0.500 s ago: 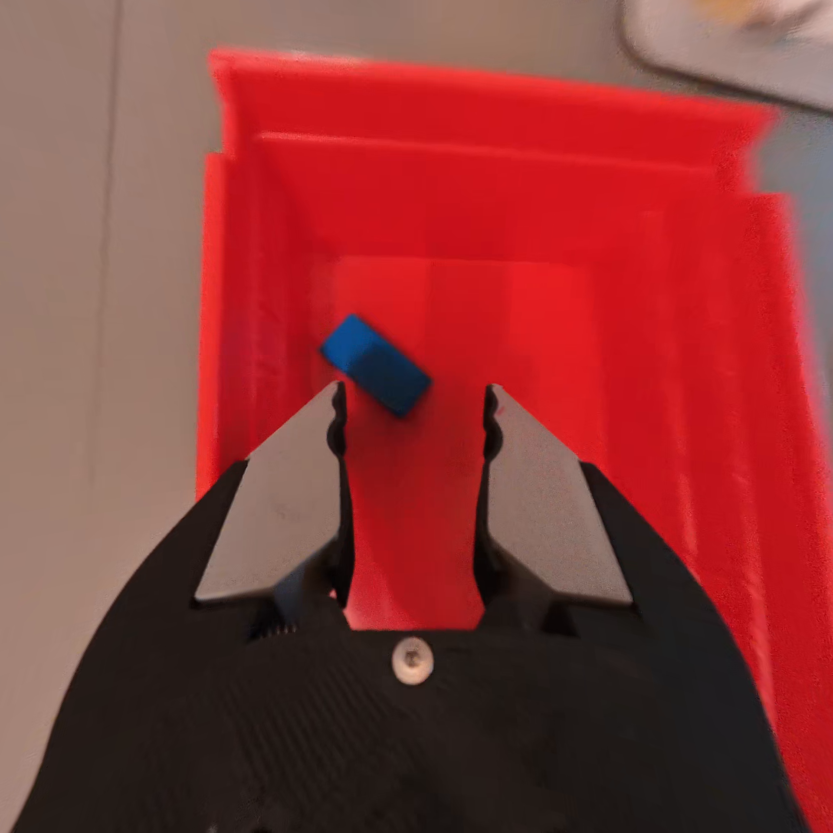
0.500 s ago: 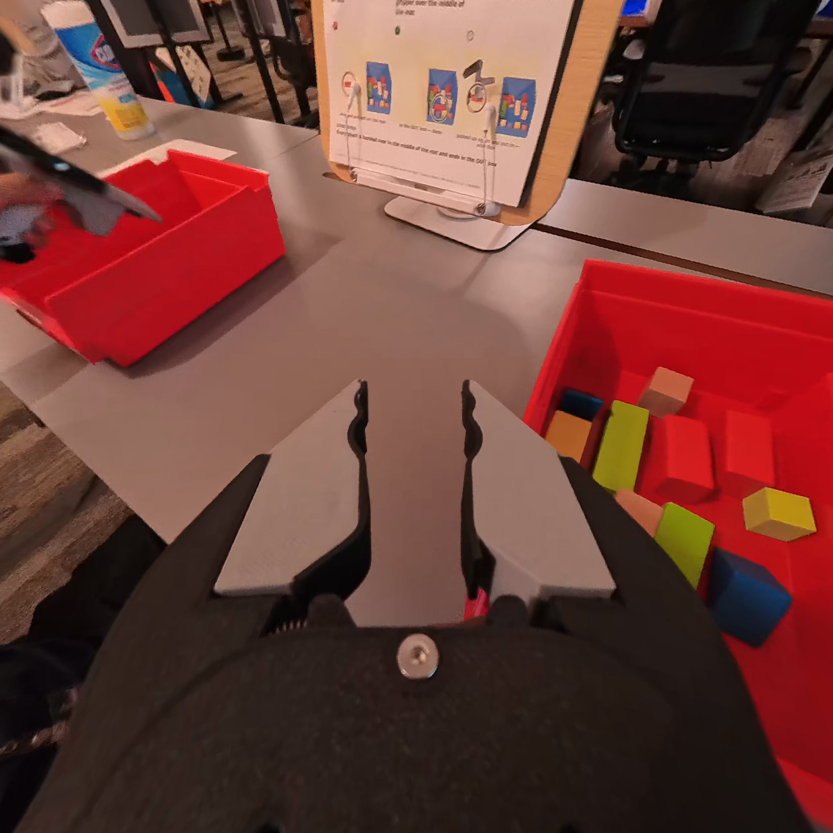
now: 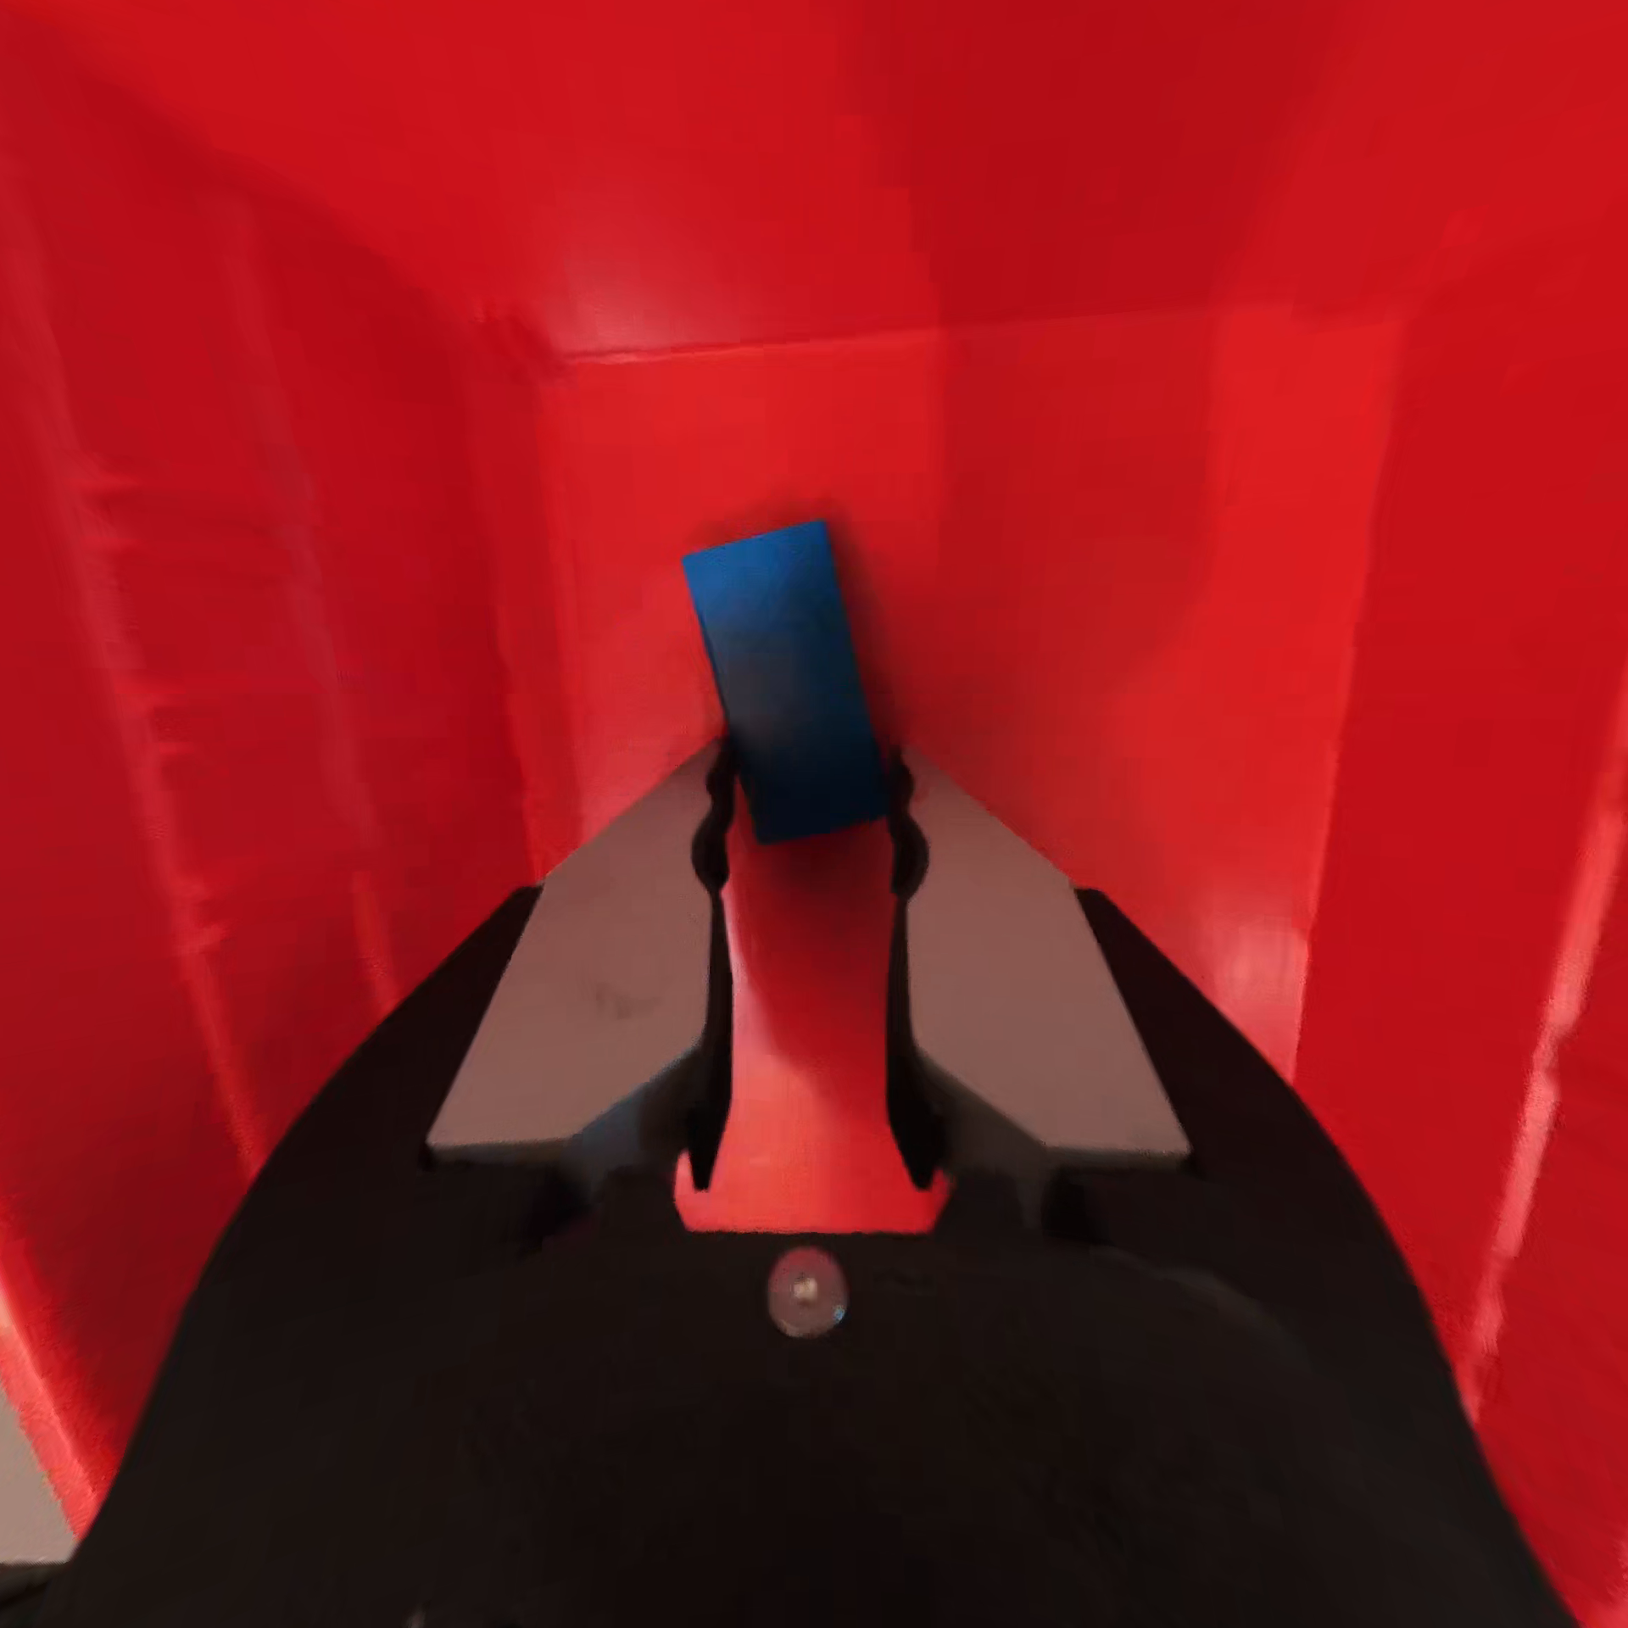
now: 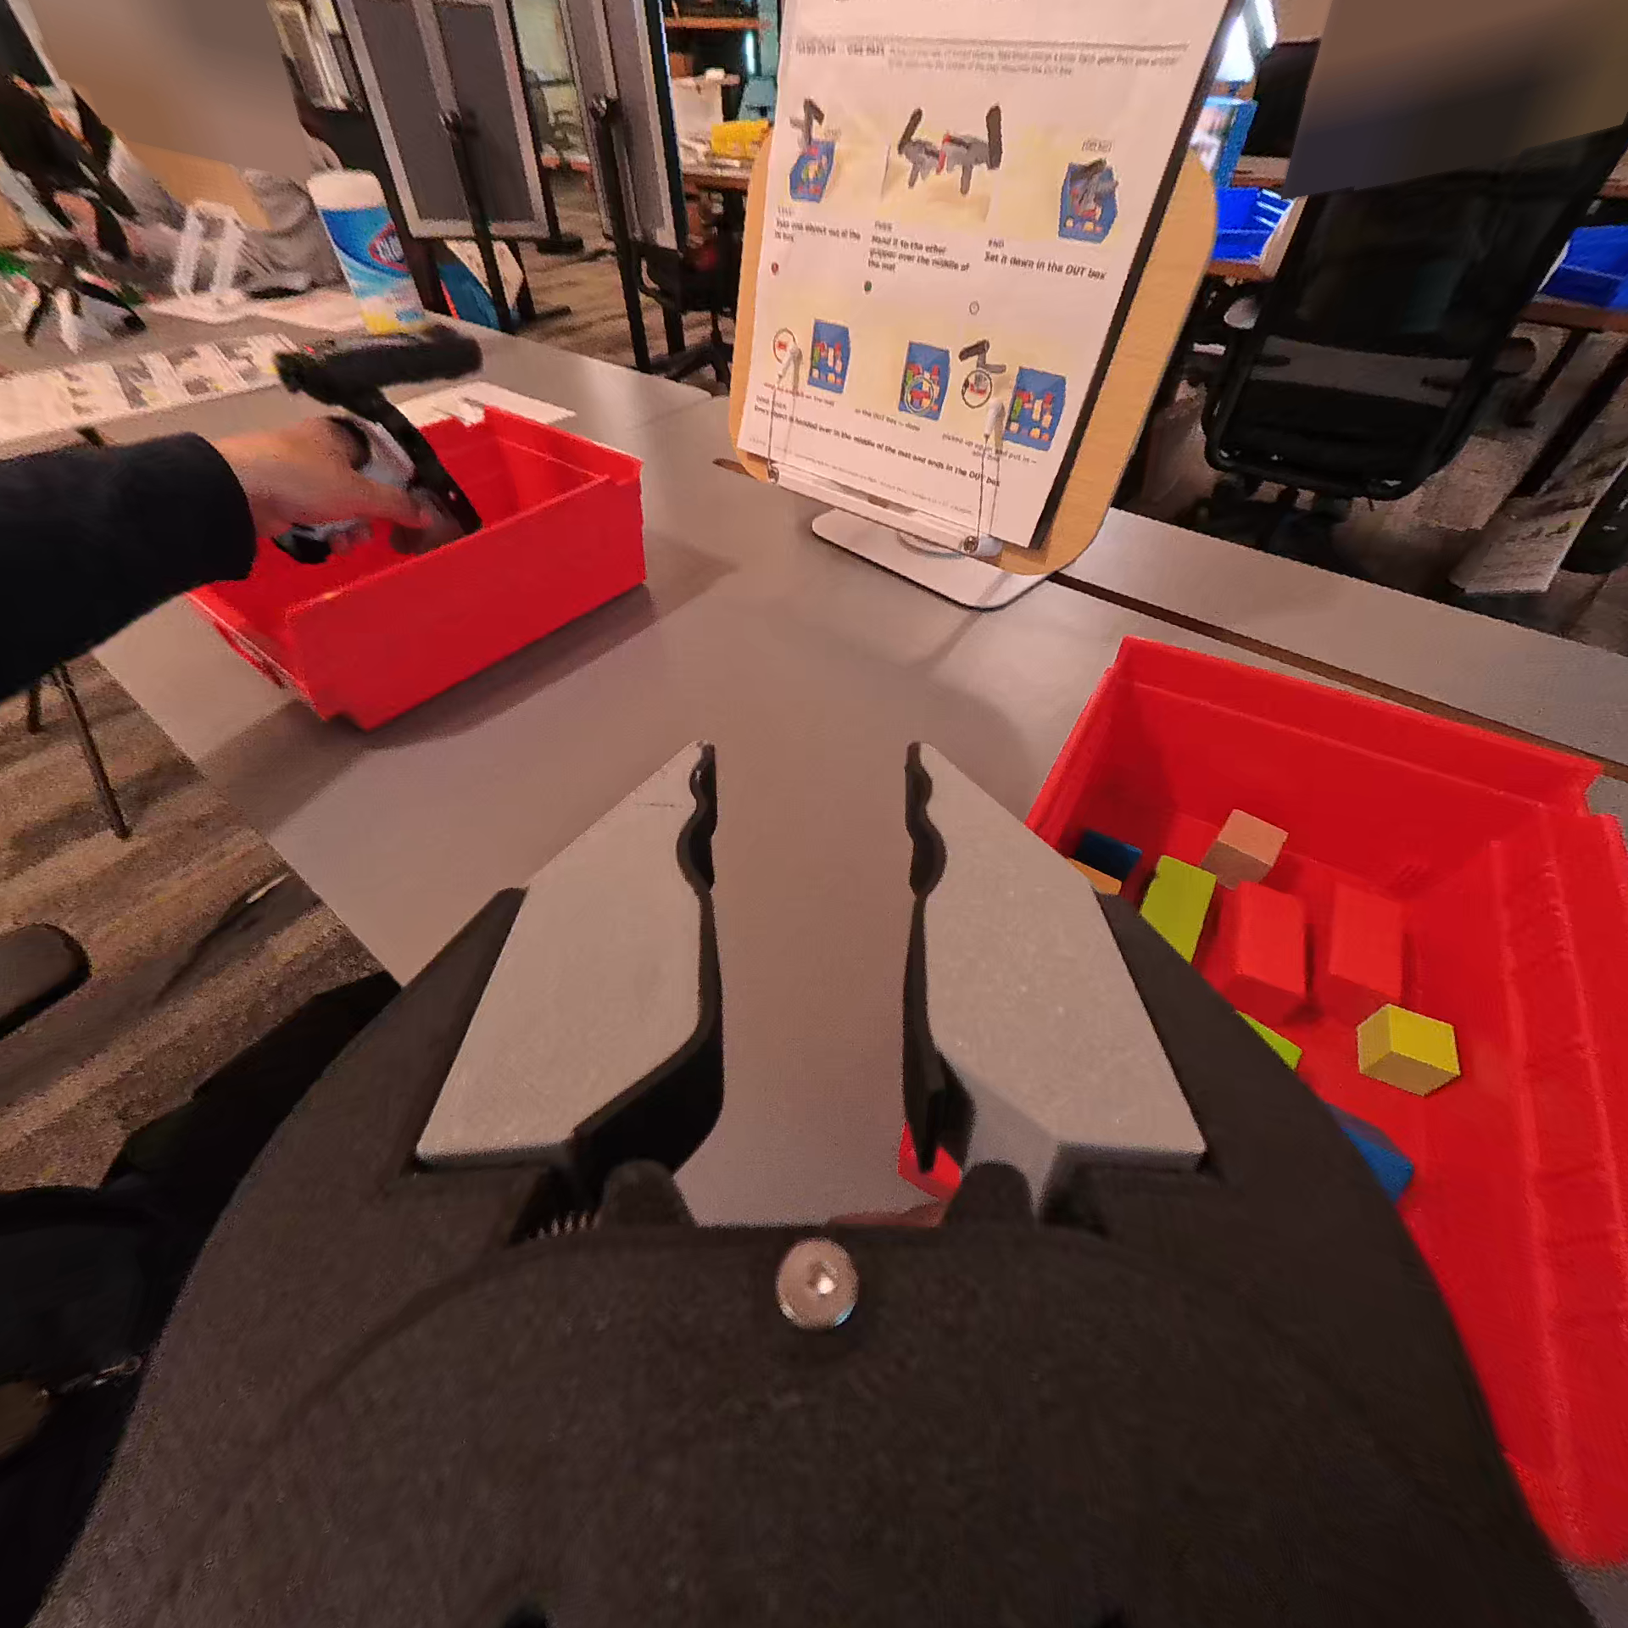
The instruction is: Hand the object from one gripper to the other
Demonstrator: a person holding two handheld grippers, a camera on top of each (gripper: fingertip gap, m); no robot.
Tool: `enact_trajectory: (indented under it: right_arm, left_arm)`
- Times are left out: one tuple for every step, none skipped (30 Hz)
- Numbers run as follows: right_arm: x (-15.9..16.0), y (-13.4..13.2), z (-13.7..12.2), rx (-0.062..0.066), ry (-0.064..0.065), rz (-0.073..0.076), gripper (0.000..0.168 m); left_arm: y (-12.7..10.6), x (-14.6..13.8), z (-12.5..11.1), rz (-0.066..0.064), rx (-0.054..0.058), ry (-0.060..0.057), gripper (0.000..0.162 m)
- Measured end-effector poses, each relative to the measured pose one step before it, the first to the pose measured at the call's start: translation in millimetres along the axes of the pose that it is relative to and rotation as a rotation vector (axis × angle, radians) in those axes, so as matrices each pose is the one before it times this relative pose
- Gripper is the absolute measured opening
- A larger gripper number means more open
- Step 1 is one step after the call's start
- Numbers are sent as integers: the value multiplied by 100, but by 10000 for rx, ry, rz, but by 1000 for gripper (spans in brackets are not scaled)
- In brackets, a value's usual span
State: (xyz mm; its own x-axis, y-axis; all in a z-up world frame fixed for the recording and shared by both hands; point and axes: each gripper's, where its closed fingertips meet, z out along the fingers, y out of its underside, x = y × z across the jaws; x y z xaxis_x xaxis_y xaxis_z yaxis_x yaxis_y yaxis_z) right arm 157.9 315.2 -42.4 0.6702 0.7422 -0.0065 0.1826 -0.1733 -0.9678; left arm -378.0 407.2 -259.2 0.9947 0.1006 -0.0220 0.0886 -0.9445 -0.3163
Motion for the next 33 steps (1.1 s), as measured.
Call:
enact_trajectory:
  right_arm:
    - [-22, -261, -443, 138, -28, 27, 41]
    - [3, -254, -439, 135, 11, -12, 41]
    - [-32, -234, -387, 112, 14, -22, 40]
    - [-67, -184, -305, 86, -8, -17, 40]
    - [-85, -142, -232, 62, -16, -2, 40]
    - [-104, -101, -144, 39, -20, 5, 40]
    - [-113, -51, -60, 18, -18, -3, 40]
    - [-154, -13, 1, -5, -19, -20, 40]
    - [-173, 25, 53, -28, -20, -39, 40]
    - [-195, 68, 104, -46, -22, -48, 40]
    - [-224, 80, 142, -47, -38, -42, 40]
    - [-272, 101, 202, -51, -71, -35, 40]
    - [-310, 129, 256, -67, -113, -26, 40]
    - [-331, 174, 321, -84, -146, -7, 40]
    - [-308, 187, 349, -86, -153, 19, 40]
    - [-295, 210, 382, -88, -152, 36, 40]
    - [-275, 231, 385, -100, -143, 27, 40]
    - [-272, 253, 379, -120, -127, 4, 40]
    - [-260, 268, 371, -125, -113, -19, 40]
    - [-271, 266, 346, -130, -111, -38, 40]
    - [-284, 234, 338, -114, -114, -36, 40]
    - [-293, 186, 334, -85, -125, -16, 40]
    - [-342, 144, 347, -65, -154, 5, 40]
    - [-373, 114, 368, -47, -191, 25, 41]
    - [-416, 70, 426, -20, -230, 56, 40]
    - [-471, 59, 490, -4, -276, 88, 40]
    - [-507, 93, 559, -19, -302, 117, 40]
    - [-444, 74, 619, -4, -269, 153, 42]
    - [-441, 16, 658, 38, -238, 167, 44]
    - [-543, -12, 684, 57, -276, 139, 47]
    - [-663, -27, 676, 61, -332, 98, 49]
    - [-801, -124, 646, 124, -404, 56, 51]
    - [-1010, -324, 568, 250, -513, -25, 53]
  left_arm:
    - [749, 854, -239, 835, -379, 264, 32]
    - [623, 507, -197, 590, -314, 97, 32]
    - [478, 150, -162, 459, -201, -53, 32]
    - [465, -157, -153, 284, -150, -173, 33]
    - [302, -182, -91, 41, -62, -113, 36]
    - [84, 1, -10, -131, 63, 51, 36]
    - [-11, 77, 25, -143, 129, 130, 34]
    - [-36, 17, 18, -117, 137, 110, 34]
    - [-230, -16, 82, -145, 229, 84, 35]
    - [-272, 124, 102, -127, 255, 164, 34]
    - [-226, -100, 51, -33, 246, 7, 33]
    - [-195, -56, 44, 69, 238, -13, 33]
    - [-218, -12, 62, 52, 261, 9, 31]
    - [-100, -8, 28, 39, 209, 31, 30]
    - [-12, -13, -9, 79, 147, 39, 30]
    - [13, -3, -13, 92, 141, 22, 30]
    - [23, 9, -23, 31, 109, 23, 30]
    - [49, -2, -42, 56, 35, -3, 30]
    - [36, -72, -54, 180, 44, -136, 29]
    - [27, -328, -141, 363, 72, -420, 30]
    - [-90, -360, -275, 492, 159, -531, 29]
    - [-305, -110, -486, 478, 290, -419, 30]
    - [-546, 47, -754, 436, 431, -348, 30]
    - [-825, 89, -1044, 434, 572, -354, 30]
    - [-1117, 245, -1328, 468, 706, -313, 30]
    - [-1462, 672, -1594, 536, 848, -136, 30]
    - [-1779, 994, -1793, 567, 928, -53, 30]
    - [-1845, 827, -1864, 493, 775, -255, 30]
    - [-2076, 1261, -1909, 566, 774, -54, 30]
    - [-2502, 1714, -1936, 638, 930, 138, 30]
    - [-2656, 1742, -1790, 563, 900, 96, 29]
    - [-2757, 2276, -1554, 478, 886, 446, 29]
    - [-3022, 2801, -1291, 162, 1065, 832, 29]
